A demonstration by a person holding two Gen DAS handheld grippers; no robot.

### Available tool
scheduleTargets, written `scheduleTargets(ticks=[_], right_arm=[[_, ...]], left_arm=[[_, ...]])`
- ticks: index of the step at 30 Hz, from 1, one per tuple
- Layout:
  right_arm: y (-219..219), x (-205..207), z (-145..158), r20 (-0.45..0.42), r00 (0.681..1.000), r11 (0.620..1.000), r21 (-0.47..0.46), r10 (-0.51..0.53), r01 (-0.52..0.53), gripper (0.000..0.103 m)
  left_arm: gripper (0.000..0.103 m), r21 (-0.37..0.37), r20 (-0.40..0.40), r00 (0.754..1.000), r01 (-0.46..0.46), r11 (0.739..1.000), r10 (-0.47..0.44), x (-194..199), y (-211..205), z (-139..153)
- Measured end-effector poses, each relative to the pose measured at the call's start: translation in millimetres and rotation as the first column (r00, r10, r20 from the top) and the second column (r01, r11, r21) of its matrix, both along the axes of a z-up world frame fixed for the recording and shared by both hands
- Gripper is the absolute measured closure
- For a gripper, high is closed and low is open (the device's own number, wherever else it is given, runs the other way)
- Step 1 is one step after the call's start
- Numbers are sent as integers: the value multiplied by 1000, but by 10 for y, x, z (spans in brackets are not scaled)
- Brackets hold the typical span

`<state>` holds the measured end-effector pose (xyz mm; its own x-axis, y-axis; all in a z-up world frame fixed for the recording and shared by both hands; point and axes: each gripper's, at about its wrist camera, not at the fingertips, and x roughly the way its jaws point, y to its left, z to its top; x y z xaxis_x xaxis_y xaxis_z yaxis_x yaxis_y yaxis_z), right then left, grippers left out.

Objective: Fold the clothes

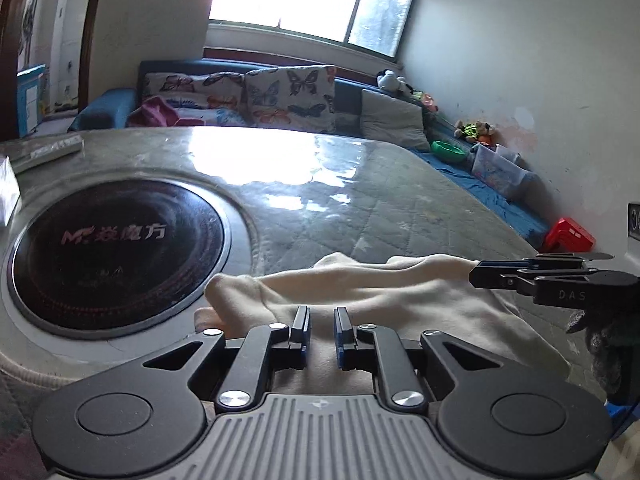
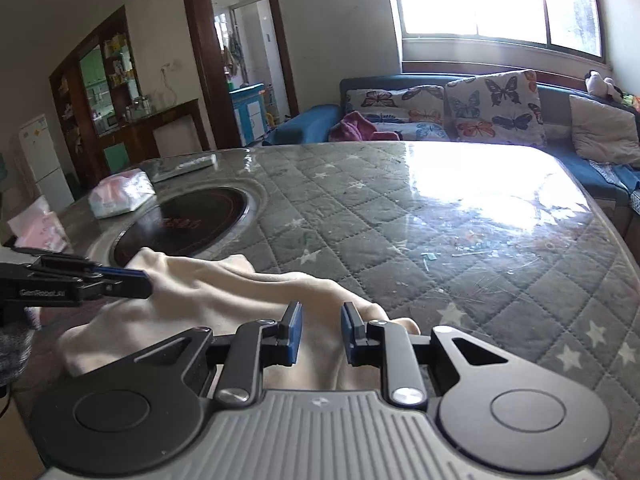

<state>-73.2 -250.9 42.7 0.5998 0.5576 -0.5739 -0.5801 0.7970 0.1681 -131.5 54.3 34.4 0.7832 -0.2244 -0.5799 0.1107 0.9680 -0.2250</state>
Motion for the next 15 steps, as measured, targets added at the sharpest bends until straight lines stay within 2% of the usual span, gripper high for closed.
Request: scheduleTargets(ticks=[3,6,9,10,15], right_arm=[[-9,64,-127,-24,999,1000,-5,-26,26,82],[-25,78,-149,-29,999,1000,-7,-26,26,82],[8,67,-73,-25,1000,1000,-22,-11,11,82],[41,55,-21,-16,1000,1000,-27,6,-6,82],[308,62,130,-8,995,995,-24,97,-97,81]], left_arm=[[89,12,-17,999,-31,999,32,-23,72,-100],[89,-25,-13,999,-42,999,42,-68,131,-122],[79,-22,11,999,-35,999,35,-130,80,-39],[75,-14,28,999,-27,1000,28,-161,37,4],[75,-4,75,995,70,998,-69,-252,-272,112]])
